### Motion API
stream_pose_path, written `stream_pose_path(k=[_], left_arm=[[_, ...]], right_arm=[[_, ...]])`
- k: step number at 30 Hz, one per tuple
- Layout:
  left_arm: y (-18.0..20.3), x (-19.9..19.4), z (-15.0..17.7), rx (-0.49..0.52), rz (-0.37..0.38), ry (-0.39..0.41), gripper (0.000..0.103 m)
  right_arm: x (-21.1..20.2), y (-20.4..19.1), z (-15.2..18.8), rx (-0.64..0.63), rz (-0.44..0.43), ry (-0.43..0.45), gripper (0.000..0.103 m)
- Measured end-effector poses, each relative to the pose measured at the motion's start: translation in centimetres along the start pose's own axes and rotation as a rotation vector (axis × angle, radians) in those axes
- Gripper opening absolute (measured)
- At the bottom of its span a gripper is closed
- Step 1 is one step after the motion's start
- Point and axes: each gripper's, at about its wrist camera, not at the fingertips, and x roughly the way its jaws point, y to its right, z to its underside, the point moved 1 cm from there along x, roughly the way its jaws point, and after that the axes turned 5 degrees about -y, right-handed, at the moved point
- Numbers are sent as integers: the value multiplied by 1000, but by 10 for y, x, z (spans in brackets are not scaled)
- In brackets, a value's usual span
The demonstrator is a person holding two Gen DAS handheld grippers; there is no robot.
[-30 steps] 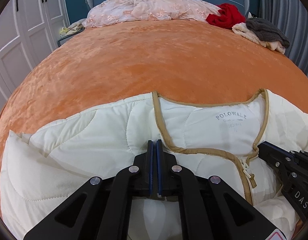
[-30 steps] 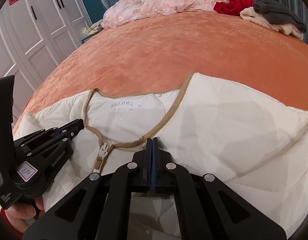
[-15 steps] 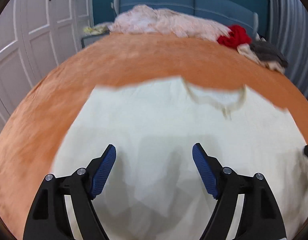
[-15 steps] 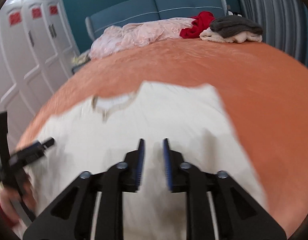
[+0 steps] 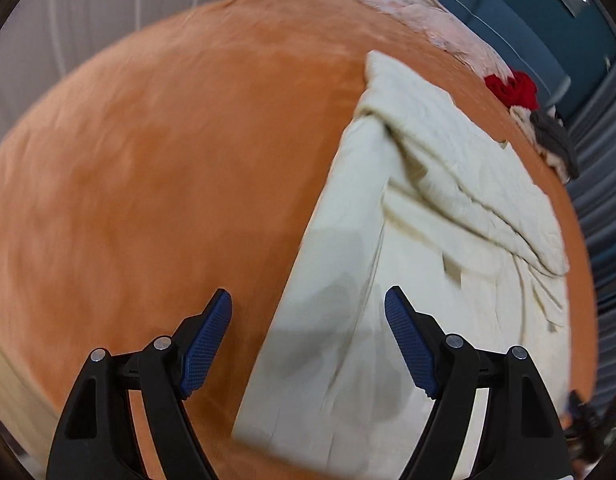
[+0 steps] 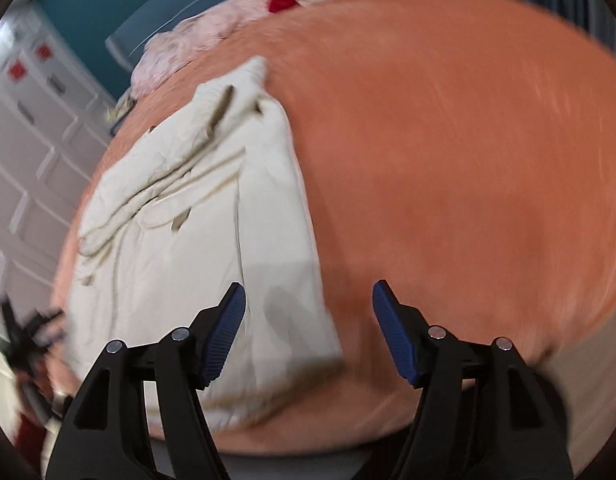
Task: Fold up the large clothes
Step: 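Grasp the hem corners with both tools and lift them toward the collar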
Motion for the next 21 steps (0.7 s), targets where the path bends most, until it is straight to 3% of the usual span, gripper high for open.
stream_pose_path(k=[5, 12, 13, 14, 15, 16, 17, 18, 19, 21], left_arm=[[-13, 0, 27, -83, 93, -64, 76], [-3, -2, 37, -93, 122, -46, 73], [-1, -1, 34, -90, 126, -42, 68], [1, -2, 34, -79, 127, -36, 50], [2, -2, 33, -69, 123, -39, 42], [4, -1, 32, -54, 110, -48, 22], [6, -3, 32, -45, 104, -46, 15], [7, -8, 33, -35, 100, -33, 12], [9, -12, 33, -23, 94, -22, 5], [12, -29, 35, 4, 99, 8, 5]], right_arm=[[4, -1, 11, 58, -88, -51, 64], [24, -15, 9, 66, -143, -106, 66], [26, -15, 8, 80, -159, -100, 66], [26, -15, 7, 87, -171, -95, 61], [27, -17, 6, 93, -184, -90, 46], [27, -20, 5, 93, -180, -88, 38], [27, -22, 3, 88, -170, -86, 21], [23, -25, 2, 73, -154, -76, 12], [17, -28, 1, 54, -150, -61, 10], [2, -33, -1, 2, -159, -48, 6]])
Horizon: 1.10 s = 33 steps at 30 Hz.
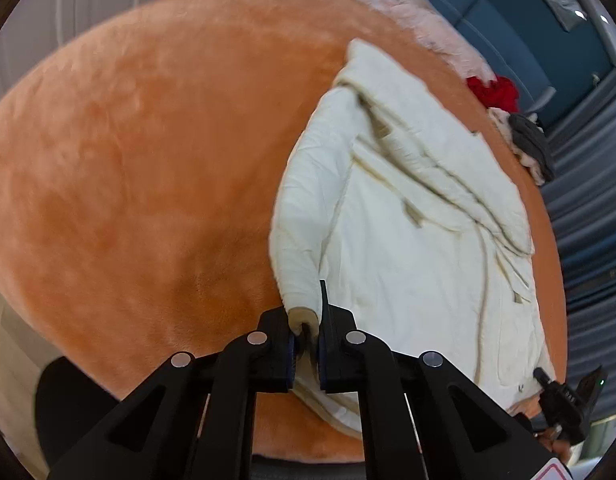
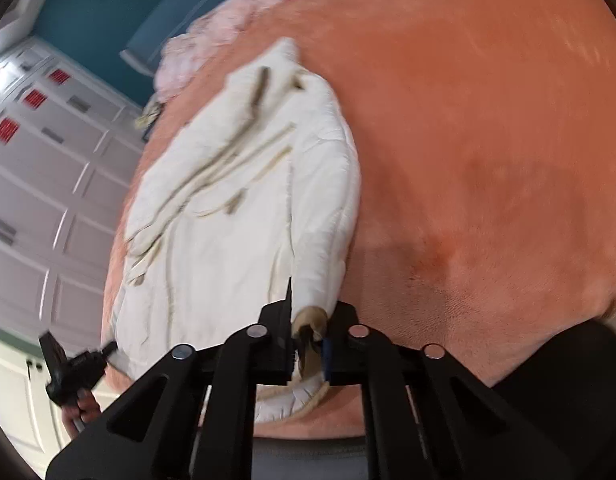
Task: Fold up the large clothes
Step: 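Grasp the hem corners with both tools and lift them toward the collar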
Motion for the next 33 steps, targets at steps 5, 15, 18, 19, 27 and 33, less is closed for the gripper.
stream_pose_path(k=[5, 15, 18, 19, 27, 33], left_arm=[[12, -41, 10, 80, 2, 37, 2], [1, -130, 126, 242, -107, -113, 2], [-10, -142, 166, 222, -138, -179, 2], [-14, -145, 173, 205, -141, -187, 2], [-17, -158, 158, 103, -88, -101, 2], [23, -173, 105, 181, -68, 78, 2]], right_arm=[[-45, -19, 7, -178, 22, -20, 4], [-118, -12, 98, -351, 104, -283, 4], [-129, -4, 133, -362, 118, -348, 4], [-131, -1, 141, -350, 116, -363, 4], [-143, -11, 111, -326, 46, -264, 4], [-153, -54, 37, -357, -17, -44, 4]])
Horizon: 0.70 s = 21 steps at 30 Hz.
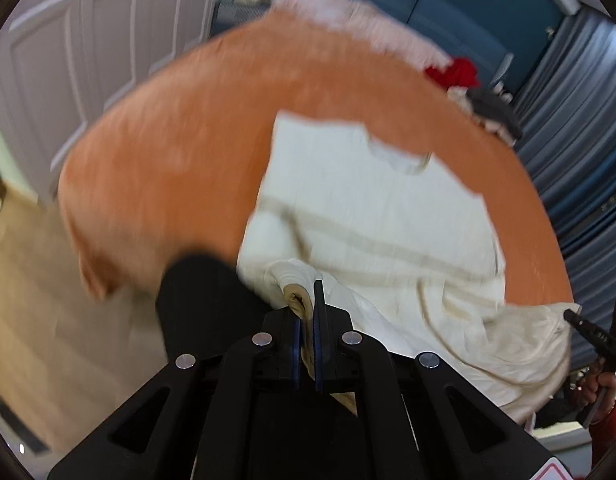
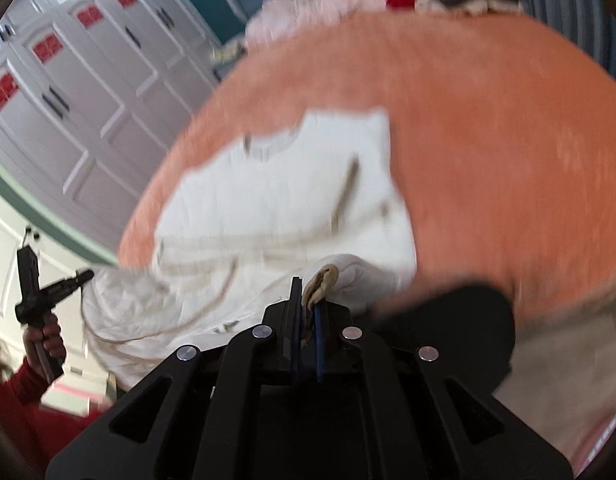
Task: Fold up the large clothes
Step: 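Grasp the hem corners with both tools and lift them toward the collar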
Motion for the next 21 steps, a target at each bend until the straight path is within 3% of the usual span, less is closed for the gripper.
stream_pose_path(k=[7, 12, 17, 21], left_arm=[[25, 32, -87, 113, -38, 150, 3], [29, 79, -128, 123, -77, 148, 3], [23, 121, -149, 96, -99, 123, 5], [11, 155, -159, 58, -117, 103, 12]], right_arm=[[33, 14, -72, 81, 4, 157, 4], [74, 30, -105, 164, 1, 197, 4], [112, 40, -127, 204, 23, 208, 5], [137, 48, -138, 248, 17, 212, 14]])
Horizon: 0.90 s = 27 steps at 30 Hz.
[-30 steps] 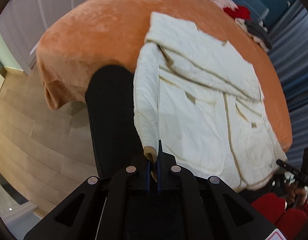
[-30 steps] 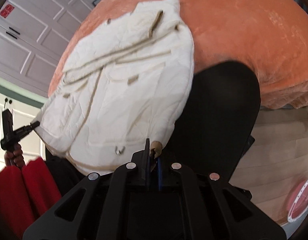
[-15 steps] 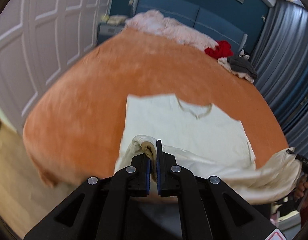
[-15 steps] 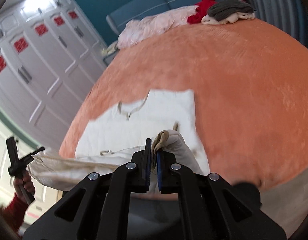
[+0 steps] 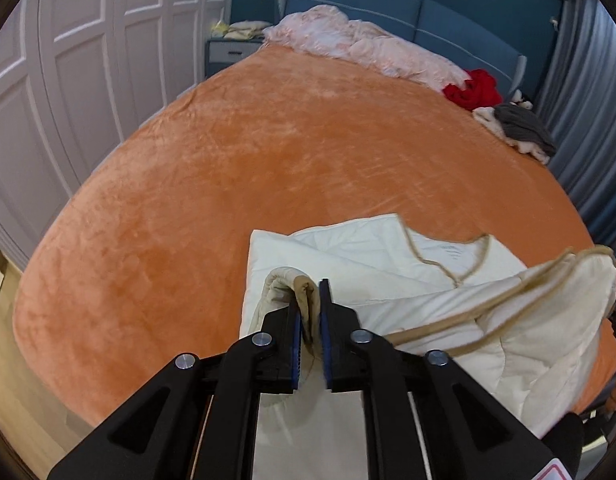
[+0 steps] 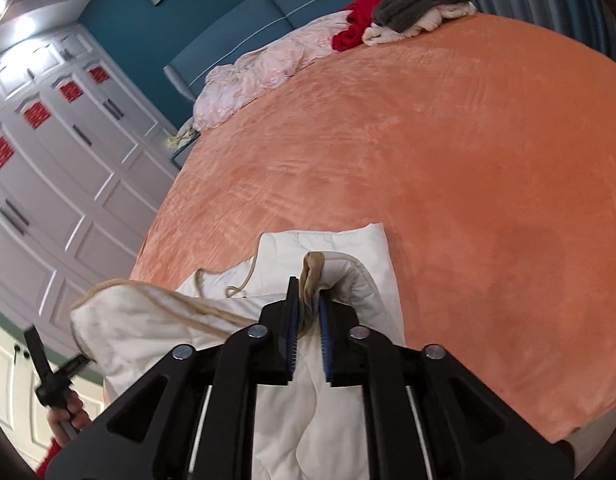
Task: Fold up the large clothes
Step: 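Grasp the hem corners with both tools and lift them toward the collar, then carry the held hem over the jacket toward the collar with both tools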
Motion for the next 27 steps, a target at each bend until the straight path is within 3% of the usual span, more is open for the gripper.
stream_pose_path(k=[2, 6, 10, 12, 16, 18, 21, 24, 25, 27], left_arm=[[-4, 12, -2, -13, 8, -10, 16], [-13, 17, -6, -60, 54, -15, 24], [-25, -26, -13, -136, 53, 155, 63], [-29, -36, -18, -144, 55, 175, 70], [-28, -17, -22, -92, 71, 71, 70], [-28, 8, -19, -87, 100, -23, 70], [-27, 32, -10, -104, 137, -106, 70], [-22, 40, -4, -94, 131, -114, 65], [-20, 42, -4, -87, 122, -114, 55], [-18, 42, -5, -85, 92, -107, 35]], right_arm=[[4, 3, -3, 25, -20, 14, 22], [-8, 3, -4, 44, -56, 90, 51], [-19, -4, -2, -13, -40, 120, 62], [-15, -7, 0, -49, -18, 110, 69], [1, -5, 5, -84, 50, 82, 72], [10, -2, 7, -90, 76, 67, 74], [27, 5, 7, -115, 132, 30, 75], [39, 9, 5, -125, 146, -6, 71], [41, 10, 5, -132, 134, -13, 63], [45, 8, 1, -139, 136, -28, 26]])
